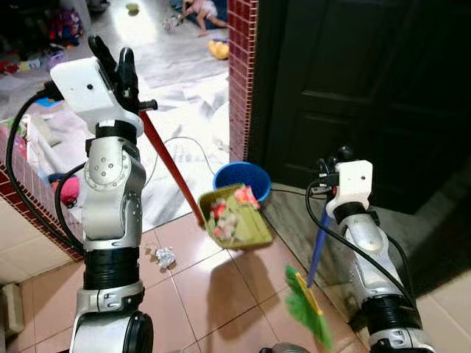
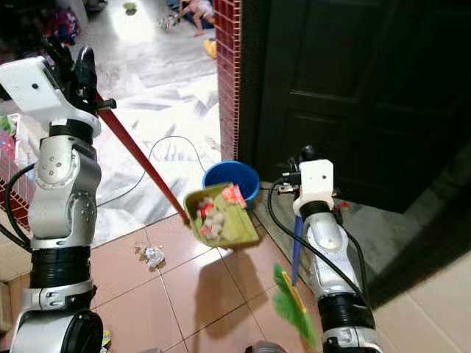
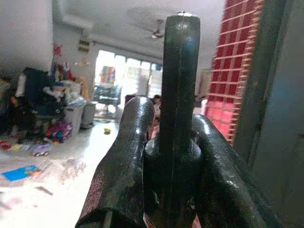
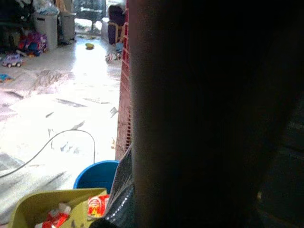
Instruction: Sweep floor
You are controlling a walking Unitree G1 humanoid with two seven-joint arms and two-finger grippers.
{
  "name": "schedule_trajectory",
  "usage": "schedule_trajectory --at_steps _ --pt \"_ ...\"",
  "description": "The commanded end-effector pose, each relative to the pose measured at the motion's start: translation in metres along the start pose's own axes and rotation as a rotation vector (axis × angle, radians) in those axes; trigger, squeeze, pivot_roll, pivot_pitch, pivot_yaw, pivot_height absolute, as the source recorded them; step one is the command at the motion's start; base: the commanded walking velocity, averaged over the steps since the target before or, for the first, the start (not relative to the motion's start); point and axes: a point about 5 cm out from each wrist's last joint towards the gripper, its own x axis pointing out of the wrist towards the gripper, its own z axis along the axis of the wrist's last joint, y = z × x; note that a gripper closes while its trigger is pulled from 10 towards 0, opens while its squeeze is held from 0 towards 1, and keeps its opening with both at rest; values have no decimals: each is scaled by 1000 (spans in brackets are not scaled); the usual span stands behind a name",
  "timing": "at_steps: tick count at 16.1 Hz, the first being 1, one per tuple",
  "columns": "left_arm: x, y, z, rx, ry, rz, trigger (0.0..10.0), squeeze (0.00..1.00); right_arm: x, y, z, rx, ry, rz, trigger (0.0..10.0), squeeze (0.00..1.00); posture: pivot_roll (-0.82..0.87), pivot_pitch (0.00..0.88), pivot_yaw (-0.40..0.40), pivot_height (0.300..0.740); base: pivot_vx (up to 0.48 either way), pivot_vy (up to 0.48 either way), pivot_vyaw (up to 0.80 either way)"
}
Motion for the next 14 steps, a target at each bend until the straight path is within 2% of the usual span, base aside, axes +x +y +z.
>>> schedule_trajectory --at_steps 1,14 --pt "8 1 27 1 -138 13 10000 0 4 3 10 1 -49 14 10000 0 -20 0 10 740 480 0 0" --pt "11 -2 28 -2 -157 19 10000 0 3 7 9 10 -46 53 10000 0 -19 0 2 740 479 0 0"
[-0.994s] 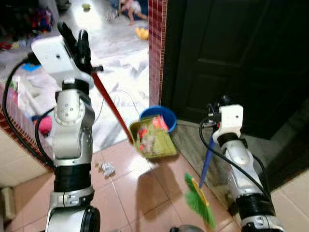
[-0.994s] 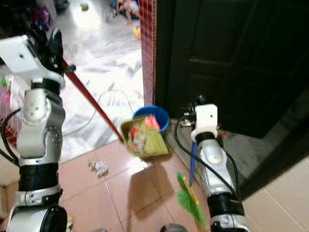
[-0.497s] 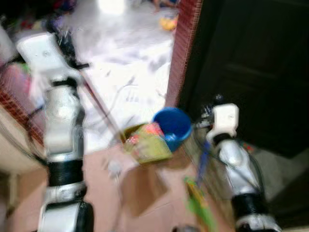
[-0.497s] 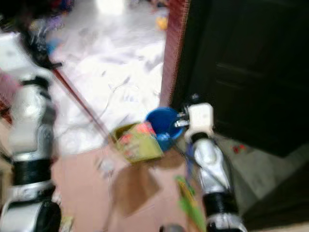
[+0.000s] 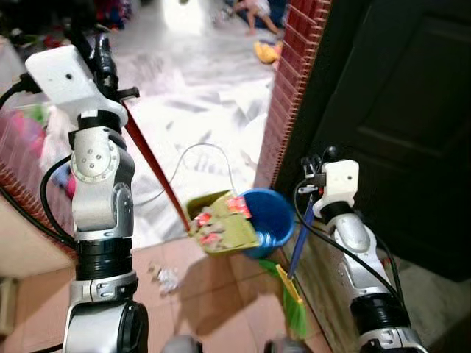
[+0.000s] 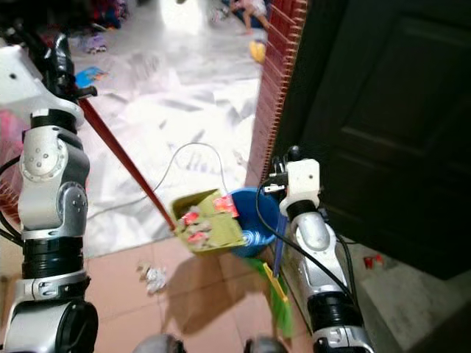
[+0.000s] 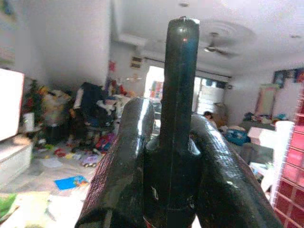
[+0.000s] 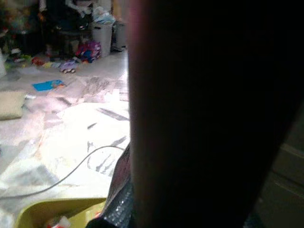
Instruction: Sweep floor
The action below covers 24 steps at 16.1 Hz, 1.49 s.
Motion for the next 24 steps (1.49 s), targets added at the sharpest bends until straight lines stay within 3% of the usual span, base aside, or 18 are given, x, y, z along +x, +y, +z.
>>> schedule_trajectory --at_steps 1,7,12,14,17,20,24 --pt "3 -12 18 -33 -91 -34 10000 0 0 -11 4 -36 -14 -25 10000 0 -18 0 1 740 307 0 0" --pt "1 -18 11 -45 -80 -49 10000 0 3 -9 5 -37 -14 -10 10000 0 -18 0 -4 740 0 0 0" --pt "-9 -36 -7 23 -74 -134 10000 0 2 -10 6 -37 -15 -11 10000 0 -34 0 -5 740 0 0 0" --pt "-14 -55 -17 19 -62 -197 10000 0 3 -10 6 -39 -18 -12 10000 0 -42 0 -1 740 0 0 0" --pt "-24 -87 -25 80 -97 -346 10000 0 4 -11 7 -41 -22 -21 10000 0 -50 0 10 740 0 0 0" --pt "-31 -107 -26 124 -154 -490 10000 0 4 -9 7 -35 -26 -28 10000 0 -53 0 23 740 0 0 0" --pt "-61 -150 -28 154 -262 -801 10000 0 2 -7 7 -27 -34 -38 10000 0 -56 0 38 740 0 0 0"
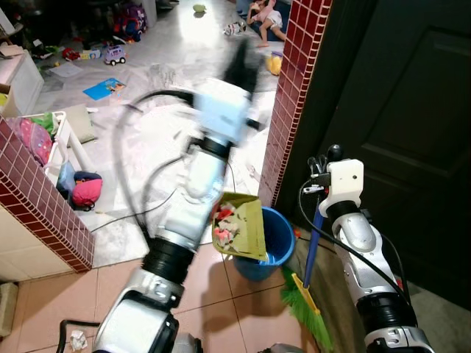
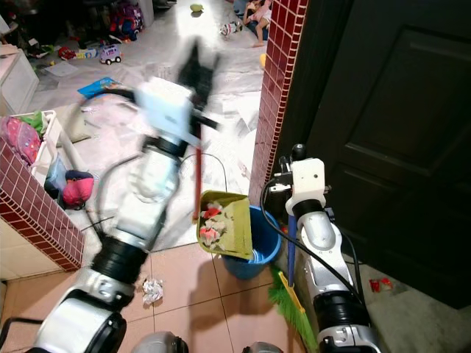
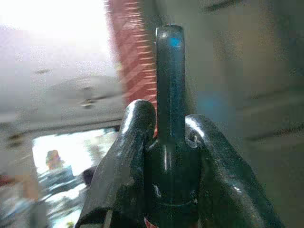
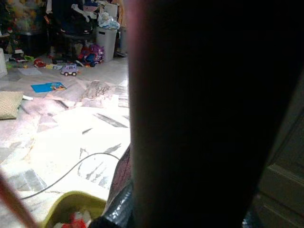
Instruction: Sweep floor
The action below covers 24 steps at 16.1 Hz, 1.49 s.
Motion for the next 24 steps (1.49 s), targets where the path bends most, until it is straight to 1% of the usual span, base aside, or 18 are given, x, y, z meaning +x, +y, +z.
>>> schedule_trajectory --at_steps 1,2,5,6,7,8,10,11,12,14,15,18,21,23,24 --pt "1 -18 -2 59 -7 -186 10000 0 2 -2 8 12 -46 -18 10000 0 -55 0 39 740 0 0 0" --pt "2 -28 1 72 -45 -268 10000 0 2 -2 8 12 -47 -21 10000 0 -54 0 41 740 0 0 0" --pt "-4 -52 2 81 -83 -478 10000 0 2 -1 8 12 -48 -25 10000 0 -51 0 44 740 0 0 0" --pt "-6 -57 2 71 -81 -521 10000 0 2 -1 8 13 -49 -25 10000 0 -51 0 44 740 0 0 0" --pt "-9 -65 4 55 -86 -596 10000 0 3 -1 8 13 -50 -26 10000 0 -51 0 45 740 0 0 0" --pt "-9 -69 8 32 -95 -633 10000 0 3 -1 8 14 -49 -26 10000 0 -50 0 44 740 0 0 0" --pt "-10 -76 12 29 -97 -741 10000 0 3 -1 8 12 -47 -23 10000 0 -48 0 38 740 0 0 0" --pt "-10 -77 13 38 -102 -770 10000 0 4 -1 8 11 -48 -22 10000 0 -47 0 36 740 0 0 0" --pt "-10 -77 14 46 -106 -777 10000 0 4 -1 8 10 -49 -21 10000 0 -47 0 34 740 0 0 0" --pt "-8 -74 19 97 -110 -860 10000 0 7 -3 10 5 -52 -19 10000 0 -45 0 29 740 0 0 0" --pt "-8 -72 20 113 -108 -885 10000 0 8 -3 10 3 -52 -19 10000 0 -44 0 27 740 0 0 0" --pt "-4 -63 27 130 -104 -883 10000 0 9 -3 8 -3 -49 -13 10000 0 -41 0 23 740 0 0 0" --pt "-1 -58 29 133 -100 -860 10000 0 10 -3 8 -4 -50 -7 10000 0 -40 0 16 740 0 0 0" --pt "16 -42 37 160 -124 -717 10000 0 12 -3 9 -6 -50 -3 10000 0 -39 0 16 740 0 0 0" --pt "31 -26 48 138 -148 -589 10000 0 12 -5 8 -7 -48 -4 10000 0 -36 0 12 740 0 0 0"
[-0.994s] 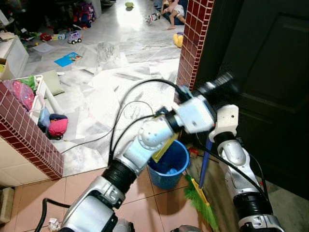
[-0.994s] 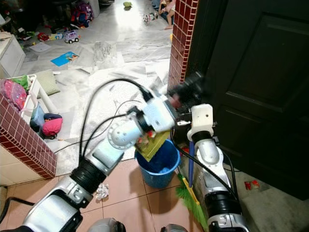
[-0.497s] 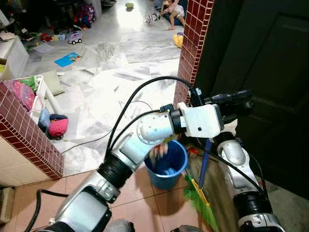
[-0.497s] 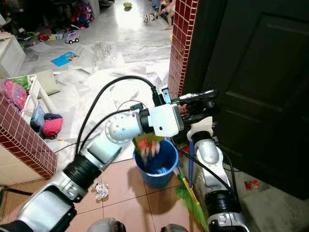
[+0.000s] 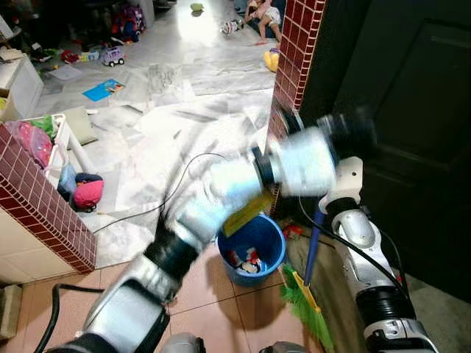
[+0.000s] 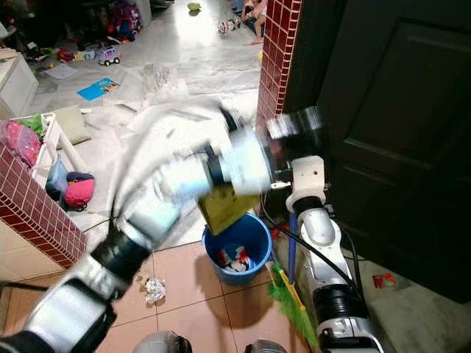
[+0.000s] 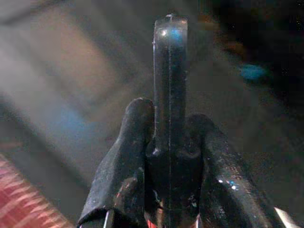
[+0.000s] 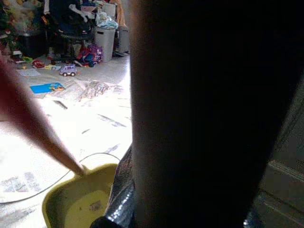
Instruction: Sweep floor
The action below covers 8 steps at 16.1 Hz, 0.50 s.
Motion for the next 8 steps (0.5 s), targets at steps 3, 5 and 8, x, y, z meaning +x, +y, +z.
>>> schedule_trajectory --at_steps 3,5,8 --pt "4 66 44 144 -118 250 10000 0 6 -2 7 5 -30 17 10000 0 -25 0 4 740 0 0 0" --pt "-1 91 56 152 -140 365 10000 0 8 -2 5 8 -18 37 10000 0 -17 0 -4 740 0 0 0" --pt "-31 138 69 288 -99 618 10000 0 10 -2 5 -24 -16 111 10000 0 -3 0 -14 740 0 0 0"
